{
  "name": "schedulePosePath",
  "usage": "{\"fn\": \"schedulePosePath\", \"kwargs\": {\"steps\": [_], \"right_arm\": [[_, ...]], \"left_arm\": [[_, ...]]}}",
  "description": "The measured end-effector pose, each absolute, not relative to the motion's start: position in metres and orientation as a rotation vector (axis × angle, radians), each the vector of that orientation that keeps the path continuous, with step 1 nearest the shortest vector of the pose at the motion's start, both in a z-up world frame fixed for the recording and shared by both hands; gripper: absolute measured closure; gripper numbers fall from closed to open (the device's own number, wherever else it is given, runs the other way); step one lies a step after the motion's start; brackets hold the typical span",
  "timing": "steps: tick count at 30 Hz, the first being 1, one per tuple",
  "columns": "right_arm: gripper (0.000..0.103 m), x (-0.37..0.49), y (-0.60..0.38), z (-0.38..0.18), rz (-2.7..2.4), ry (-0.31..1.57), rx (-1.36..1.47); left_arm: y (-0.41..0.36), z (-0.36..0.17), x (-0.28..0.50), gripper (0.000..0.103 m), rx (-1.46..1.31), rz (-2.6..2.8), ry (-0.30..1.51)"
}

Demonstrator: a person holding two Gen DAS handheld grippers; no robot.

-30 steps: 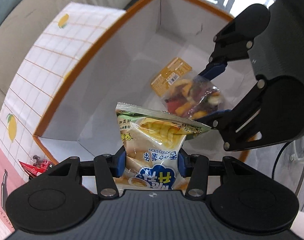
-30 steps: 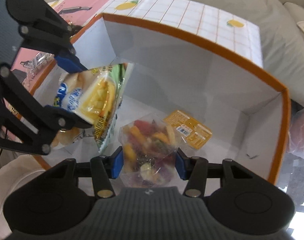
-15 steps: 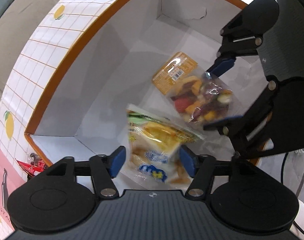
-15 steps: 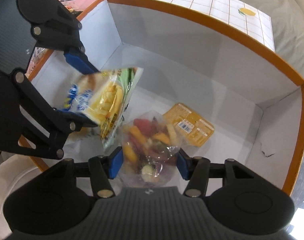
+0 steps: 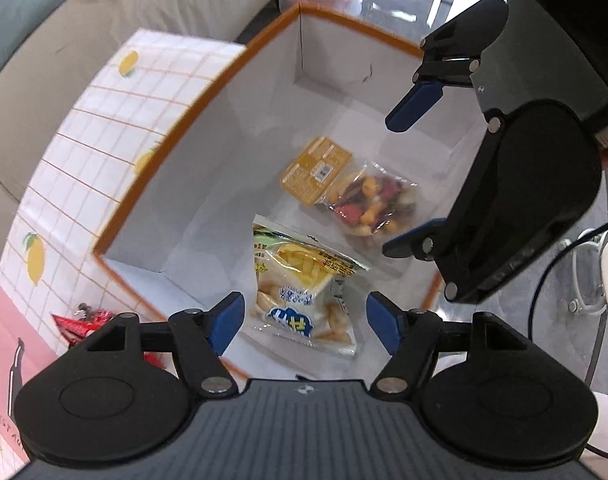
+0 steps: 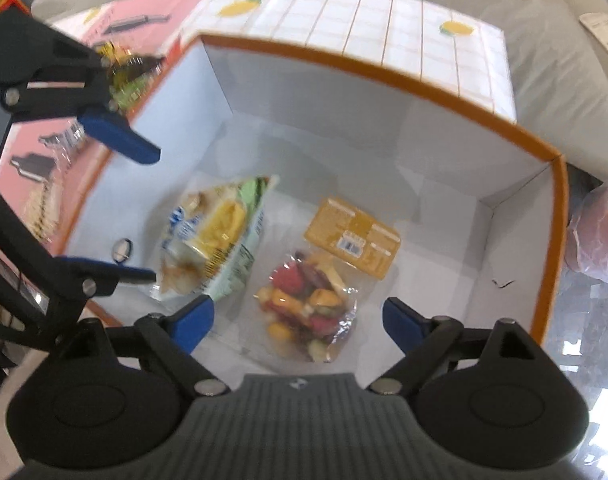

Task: Organize snacks
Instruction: 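Withdraw both tools from the box back over the snack pile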

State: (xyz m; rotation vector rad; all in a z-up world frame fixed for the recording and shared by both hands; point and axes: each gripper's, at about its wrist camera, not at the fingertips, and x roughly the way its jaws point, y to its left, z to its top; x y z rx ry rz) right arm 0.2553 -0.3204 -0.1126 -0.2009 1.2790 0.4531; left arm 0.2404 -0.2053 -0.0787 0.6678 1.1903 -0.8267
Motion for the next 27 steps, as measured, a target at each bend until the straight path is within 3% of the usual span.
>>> {"fn": "schedulePosePath", "kwargs": {"steps": [11, 18, 27], "right_arm": [[0.014, 0.205, -0.287, -0.049, 0.343, 0.981, -0.025], [0.014, 0.175, -0.237, -0.048, 0.376, 0.864, 0.179], [0.014, 0.163, -0.167, -0.056, 0.386, 0.874, 0.305]], "left_arm": [[-0.100, -0.024, 0.192, 0.022, 0.483, -0.793, 0.948], [-0.003, -0.033, 0.160, 0.023, 0.368, -0.657, 0.793], [0.140, -0.064, 0.123, 0.023, 0.270, -0.332, 0.671]]}}
